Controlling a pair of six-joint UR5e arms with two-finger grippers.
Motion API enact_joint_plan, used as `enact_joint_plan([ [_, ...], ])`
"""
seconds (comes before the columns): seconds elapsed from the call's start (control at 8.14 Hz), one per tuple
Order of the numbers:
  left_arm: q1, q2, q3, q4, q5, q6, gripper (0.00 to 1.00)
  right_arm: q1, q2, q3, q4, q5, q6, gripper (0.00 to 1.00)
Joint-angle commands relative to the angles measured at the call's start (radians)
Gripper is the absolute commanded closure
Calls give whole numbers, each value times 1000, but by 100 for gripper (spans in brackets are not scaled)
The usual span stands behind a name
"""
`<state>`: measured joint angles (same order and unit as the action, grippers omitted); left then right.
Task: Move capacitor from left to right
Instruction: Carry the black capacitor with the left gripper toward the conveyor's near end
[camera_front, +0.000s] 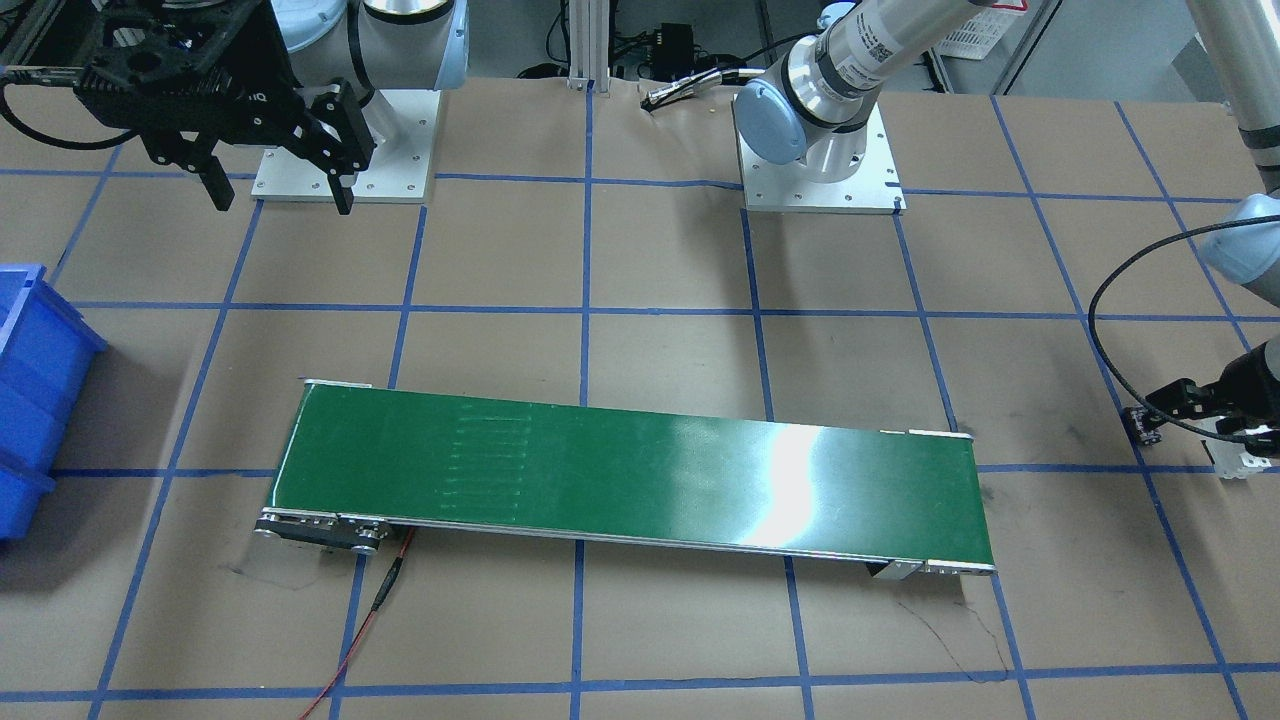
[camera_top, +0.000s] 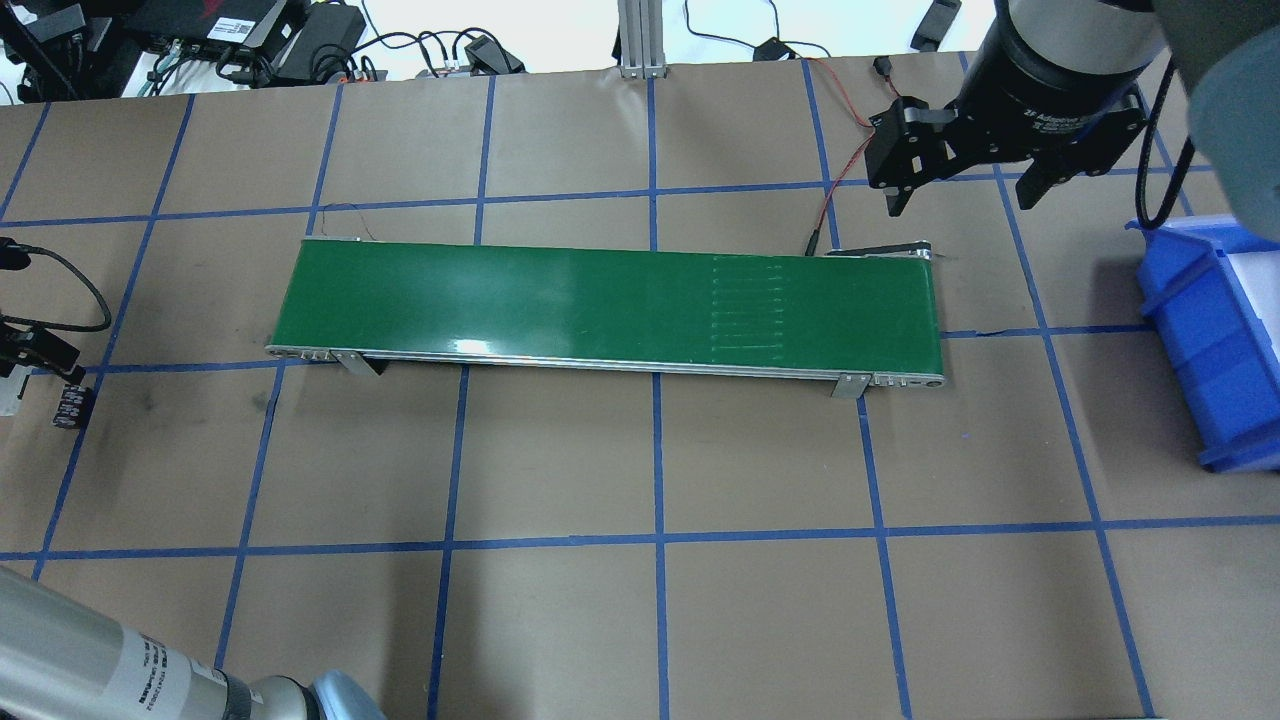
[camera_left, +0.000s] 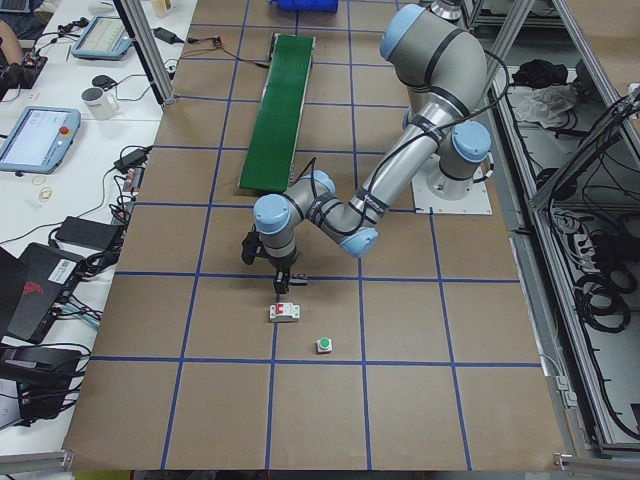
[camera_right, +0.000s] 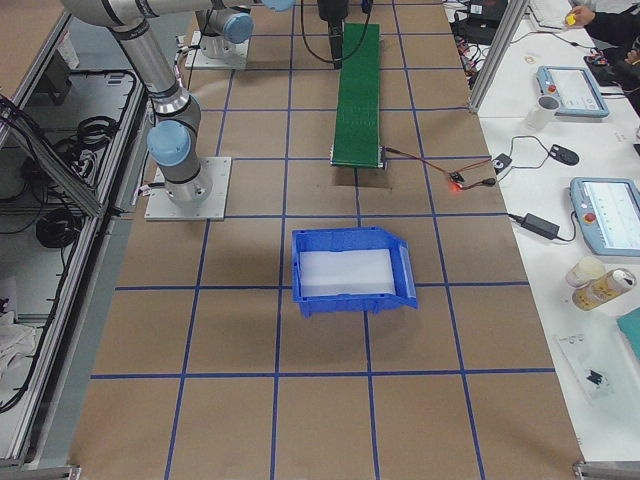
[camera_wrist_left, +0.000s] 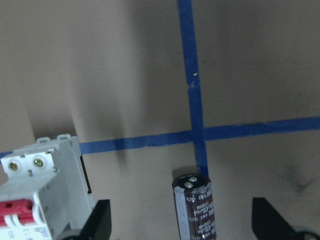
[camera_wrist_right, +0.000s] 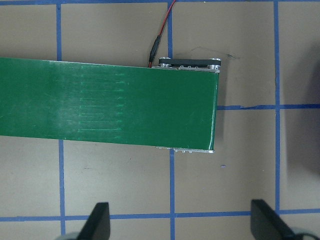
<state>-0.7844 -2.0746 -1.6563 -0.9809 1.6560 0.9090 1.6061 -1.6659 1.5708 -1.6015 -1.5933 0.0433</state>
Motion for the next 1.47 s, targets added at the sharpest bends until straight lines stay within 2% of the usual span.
enact_joint_plan([
  [0.0,2,-12,-25,15,2,-1,0,0,0,0,0,-1,0,0],
  [0.37,10,-13,-48,15,-1,-1,0,0,0,0,0,-1,-2,0],
  [0.49,14,-13,-49,16,-2,-1,3,0,0,0,0,-1,-2,0],
  [0.74,14,-15,-49,15,4,1,30,0,0,0,2,1,-2,0],
  [0.86,14,-16,-49,15,2,1,34,2,0,0,2,1,0,0],
  [1.11,20,-33,-48,16,-2,1,35,3,2,0,2,-1,0,0],
  [1.23,22,-33,-48,18,-2,2,43,3,2,0,2,-1,0,0],
  [1.35,22,-28,-46,18,2,7,59,2,0,0,2,-1,-2,0],
])
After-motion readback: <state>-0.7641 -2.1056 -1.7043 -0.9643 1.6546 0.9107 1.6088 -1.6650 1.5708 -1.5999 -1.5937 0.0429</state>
